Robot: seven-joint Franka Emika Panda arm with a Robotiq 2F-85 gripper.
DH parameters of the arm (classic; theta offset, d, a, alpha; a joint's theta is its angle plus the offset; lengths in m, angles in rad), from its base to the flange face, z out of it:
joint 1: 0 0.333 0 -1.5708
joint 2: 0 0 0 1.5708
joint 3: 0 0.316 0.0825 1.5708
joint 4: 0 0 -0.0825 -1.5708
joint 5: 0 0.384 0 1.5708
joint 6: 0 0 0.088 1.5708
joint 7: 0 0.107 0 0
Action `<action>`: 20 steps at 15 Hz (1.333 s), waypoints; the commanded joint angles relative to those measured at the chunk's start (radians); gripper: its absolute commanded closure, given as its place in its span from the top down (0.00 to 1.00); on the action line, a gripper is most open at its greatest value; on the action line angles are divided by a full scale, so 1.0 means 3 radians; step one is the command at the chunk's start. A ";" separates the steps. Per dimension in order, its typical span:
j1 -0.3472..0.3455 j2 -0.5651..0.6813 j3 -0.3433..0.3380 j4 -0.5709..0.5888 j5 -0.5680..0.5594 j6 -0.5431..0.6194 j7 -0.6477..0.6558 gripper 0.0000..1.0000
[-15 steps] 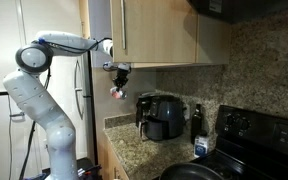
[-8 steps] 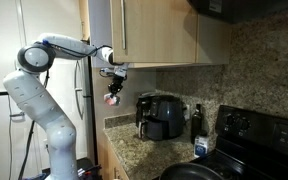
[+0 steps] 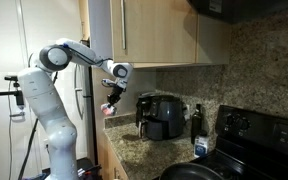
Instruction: Put the can on the countertop, close the drawers and close the air fryer
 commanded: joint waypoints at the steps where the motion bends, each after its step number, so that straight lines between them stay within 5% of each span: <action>1: 0.0131 0.0508 0.0169 -0.0077 -0.0234 0.0455 0.0237 0.05; 3: 0.0224 0.0684 0.0159 -0.0051 -0.0268 0.0583 0.0399 0.05; 4: 0.0246 0.0561 0.0094 -0.0085 -0.0236 0.0486 0.0306 0.19; 7: 0.0294 0.0718 0.0090 -0.0074 -0.0246 0.0566 0.0369 0.19; 8: 0.0293 0.0713 0.0088 -0.0069 -0.0246 0.0566 0.0370 0.05; 18: 0.0332 0.0617 0.0028 -0.0259 0.0362 0.1277 0.1032 0.05; 19: 0.0331 0.0696 0.0028 -0.0130 0.0149 0.1084 0.0963 0.19; 20: 0.0334 0.0696 0.0026 -0.0146 0.0228 0.1146 0.0994 0.19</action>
